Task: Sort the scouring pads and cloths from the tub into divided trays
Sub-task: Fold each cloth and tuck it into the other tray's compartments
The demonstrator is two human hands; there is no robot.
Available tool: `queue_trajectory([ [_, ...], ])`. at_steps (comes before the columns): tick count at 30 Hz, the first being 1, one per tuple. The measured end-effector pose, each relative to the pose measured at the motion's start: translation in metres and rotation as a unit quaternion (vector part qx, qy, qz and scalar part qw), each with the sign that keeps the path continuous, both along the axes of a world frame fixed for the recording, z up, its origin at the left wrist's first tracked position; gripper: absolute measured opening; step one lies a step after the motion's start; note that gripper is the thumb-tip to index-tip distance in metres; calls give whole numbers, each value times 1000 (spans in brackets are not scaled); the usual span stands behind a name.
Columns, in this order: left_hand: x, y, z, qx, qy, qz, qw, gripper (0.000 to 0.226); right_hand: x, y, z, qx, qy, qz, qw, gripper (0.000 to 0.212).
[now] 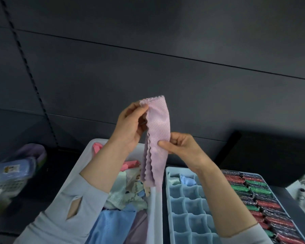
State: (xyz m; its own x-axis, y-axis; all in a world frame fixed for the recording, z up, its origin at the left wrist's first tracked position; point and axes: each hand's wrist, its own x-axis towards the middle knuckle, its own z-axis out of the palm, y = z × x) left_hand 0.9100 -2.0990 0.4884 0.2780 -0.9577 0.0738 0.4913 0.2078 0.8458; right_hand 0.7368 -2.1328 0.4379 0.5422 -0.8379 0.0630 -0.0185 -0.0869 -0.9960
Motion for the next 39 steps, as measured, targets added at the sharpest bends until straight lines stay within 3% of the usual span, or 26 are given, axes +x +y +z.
queue_trajectory([
  [2,5,-1,-15,79,-19,-46,996,21,1,3,-4,31,-4,-27,999,18],
  [4,3,4,-40,165,-119,-131,970,36,0,4,-10,68,-4,-54,996,19],
  [7,-4,10,-70,214,-178,-182,943,21,-5,1,-23,98,31,-85,991,20],
  [11,-6,8,-78,181,-169,-144,958,21,-11,3,-26,95,3,-66,993,21],
  [14,-8,9,-69,125,-204,-72,968,19,-13,3,-15,-9,-30,-76,997,29],
  [16,-10,8,-61,83,-226,-45,970,30,-14,-2,-10,-71,-30,-82,994,45],
  [20,-12,6,-56,49,-221,-35,973,36,-16,-7,-6,-90,3,-94,991,56],
  [24,-8,5,-61,49,-134,-144,979,20,-15,-8,-5,-57,-29,-112,992,56],
  [27,-12,9,-70,109,-219,-197,949,38,-14,-10,-7,-25,-74,-115,990,50],
  [30,-14,10,-75,130,-188,-162,960,26,-15,-8,-11,-13,-84,-87,993,42],
  [35,-11,4,-70,163,-84,-98,978,19,-19,0,-27,-118,-30,36,992,58],
  [37,-12,4,-67,171,-50,-84,980,23,-12,3,-32,-169,4,17,986,62],
  [39,-11,3,-68,178,-29,-85,980,35,-7,2,-33,-257,56,-73,962,55],
])
